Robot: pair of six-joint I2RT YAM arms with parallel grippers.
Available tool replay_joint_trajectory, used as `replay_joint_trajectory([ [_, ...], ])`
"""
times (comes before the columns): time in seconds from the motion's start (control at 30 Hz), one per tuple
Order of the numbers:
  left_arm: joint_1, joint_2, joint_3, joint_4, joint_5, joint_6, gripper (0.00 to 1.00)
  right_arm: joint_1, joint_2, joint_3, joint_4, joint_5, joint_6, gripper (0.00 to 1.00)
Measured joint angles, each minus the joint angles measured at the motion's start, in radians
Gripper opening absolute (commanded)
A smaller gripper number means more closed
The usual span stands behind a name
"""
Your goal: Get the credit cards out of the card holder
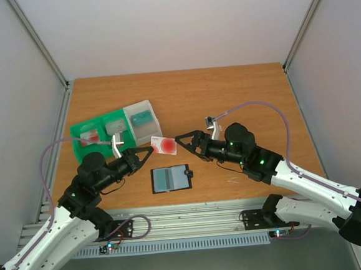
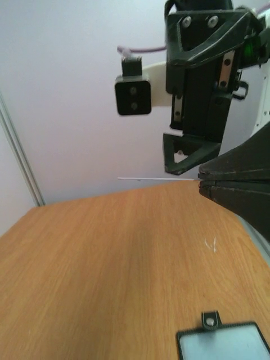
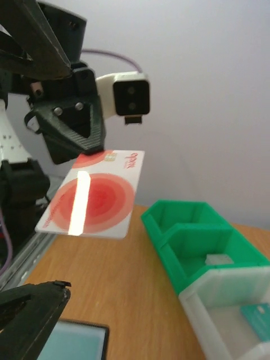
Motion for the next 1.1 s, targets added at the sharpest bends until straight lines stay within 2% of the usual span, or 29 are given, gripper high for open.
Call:
replay_joint_trajectory([
  [0.2, 0.101, 0.074, 0.055, -0.092, 0.061, 0.073, 0.00, 0.000, -0.021, 0.016, -0.150, 0.008, -0.055, 0.98],
  [0.53, 0.238, 0.261, 0.252, -0.263, 0.146, 0.276, 0.00, 0.000, -0.058, 0.016, -0.269, 0.024, -0.098, 0.98],
  [0.9, 0.608, 0.435, 0.291, -0.388, 0.288, 0.452, 0.00, 0.000, -0.106, 0.033, -0.378, 0.066, -0.158, 0.98],
  [1.1, 0.806, 0.510, 0.364, -0.479, 0.296, 0.537, 0.00, -0.002, -0.139, 0.048, -0.420, 0.080, -0.187, 0.99],
])
